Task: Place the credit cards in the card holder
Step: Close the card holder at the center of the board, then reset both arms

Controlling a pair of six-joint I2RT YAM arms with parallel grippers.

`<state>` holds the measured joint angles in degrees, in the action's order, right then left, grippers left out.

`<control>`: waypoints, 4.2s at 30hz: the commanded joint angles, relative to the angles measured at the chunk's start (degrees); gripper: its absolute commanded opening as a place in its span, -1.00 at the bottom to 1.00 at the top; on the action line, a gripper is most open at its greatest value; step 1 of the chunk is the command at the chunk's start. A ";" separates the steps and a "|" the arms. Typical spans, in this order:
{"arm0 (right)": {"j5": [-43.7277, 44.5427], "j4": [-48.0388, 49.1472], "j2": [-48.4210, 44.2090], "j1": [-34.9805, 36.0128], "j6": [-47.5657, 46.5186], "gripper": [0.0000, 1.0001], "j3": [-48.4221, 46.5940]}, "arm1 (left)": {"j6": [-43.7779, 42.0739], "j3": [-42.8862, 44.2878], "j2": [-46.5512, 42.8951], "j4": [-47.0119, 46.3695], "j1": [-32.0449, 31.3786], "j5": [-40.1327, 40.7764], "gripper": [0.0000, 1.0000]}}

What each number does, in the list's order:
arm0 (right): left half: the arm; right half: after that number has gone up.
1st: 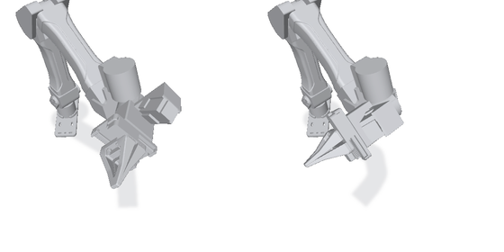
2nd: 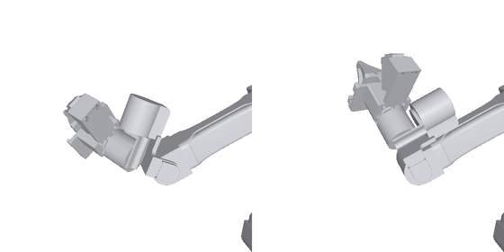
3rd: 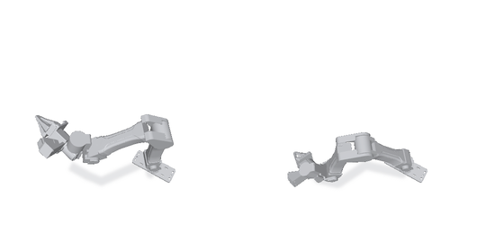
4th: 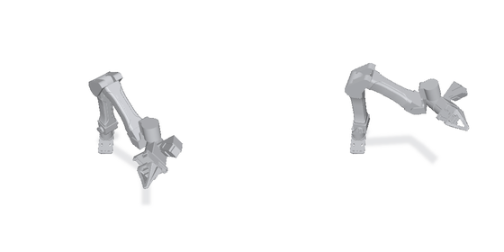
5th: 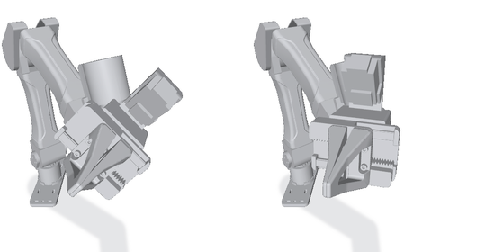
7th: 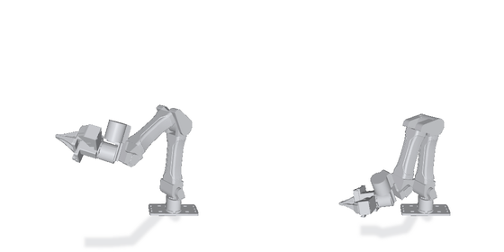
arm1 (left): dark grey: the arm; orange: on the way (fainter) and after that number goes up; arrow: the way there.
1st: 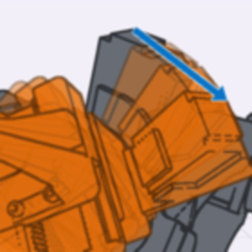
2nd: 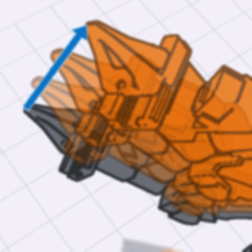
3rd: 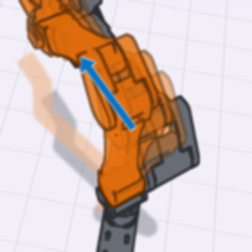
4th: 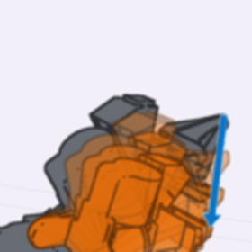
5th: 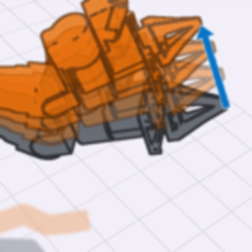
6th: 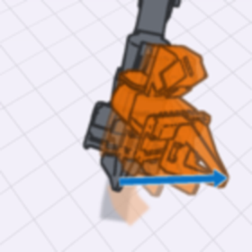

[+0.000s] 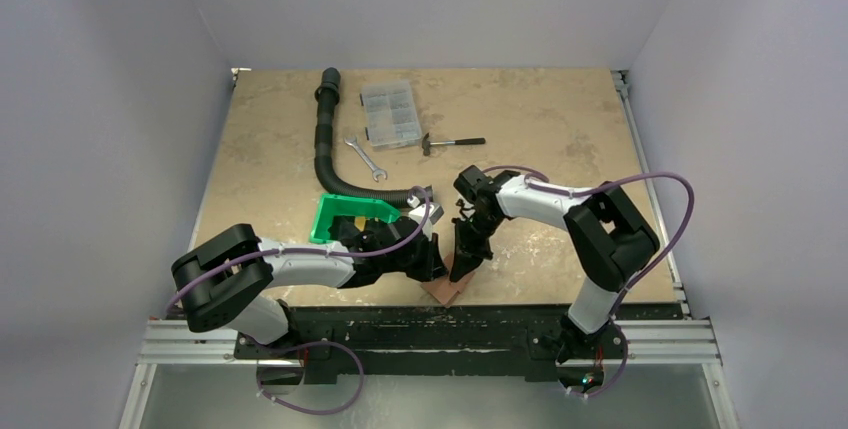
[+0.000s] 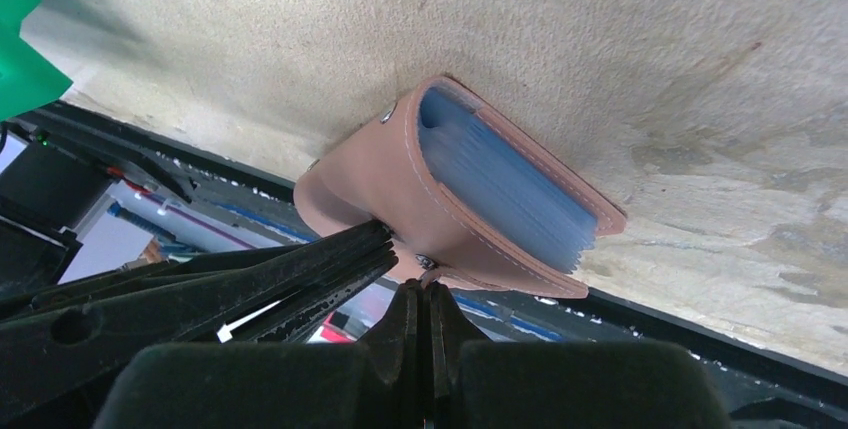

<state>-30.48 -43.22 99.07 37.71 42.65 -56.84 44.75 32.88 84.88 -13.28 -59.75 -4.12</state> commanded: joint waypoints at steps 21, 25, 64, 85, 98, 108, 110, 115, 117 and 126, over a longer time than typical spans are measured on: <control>15.75 2.45 8.43 6.31 14.05 -1.00 -5.48 | -2.37 -2.28 0.47 4.25 -0.37 -2.56 -1.00; 18.04 4.96 9.47 6.41 15.73 -1.00 -3.95 | -2.52 -2.31 0.46 4.06 -0.37 -2.70 -1.00; 39.91 4.47 30.07 7.46 22.46 -1.00 -13.97 | -7.72 9.50 -26.72 36.18 3.13 9.35 -0.40; 41.63 5.11 3.07 10.10 20.49 0.61 -13.36 | -7.55 12.72 -31.22 40.93 3.08 10.22 -0.35; 33.63 21.09 -22.40 9.31 -1.82 0.98 8.35 | -4.81 11.61 -21.13 33.41 3.14 7.26 -0.13; 37.15 19.83 -14.72 15.27 3.37 0.98 5.40 | -4.56 17.54 -22.19 40.95 3.14 13.47 0.02; 39.21 17.88 -11.79 17.44 6.12 0.98 4.02 | -4.18 17.49 -22.76 41.38 3.14 13.60 0.04; 45.38 9.42 -4.45 21.15 12.51 0.98 0.58 | -3.68 17.48 -23.54 43.09 3.13 14.24 0.06; 45.75 8.81 -3.12 22.24 12.54 0.98 -0.26 | -3.34 17.01 -24.09 43.09 3.14 14.48 0.07; 55.15 7.12 -6.80 19.07 16.86 0.36 0.25 | -3.00 17.38 -24.52 43.61 3.07 15.36 0.09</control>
<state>16.03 -34.39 95.83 59.70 56.01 -57.49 40.91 48.34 61.25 31.03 -56.75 9.21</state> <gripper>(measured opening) 0.759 0.539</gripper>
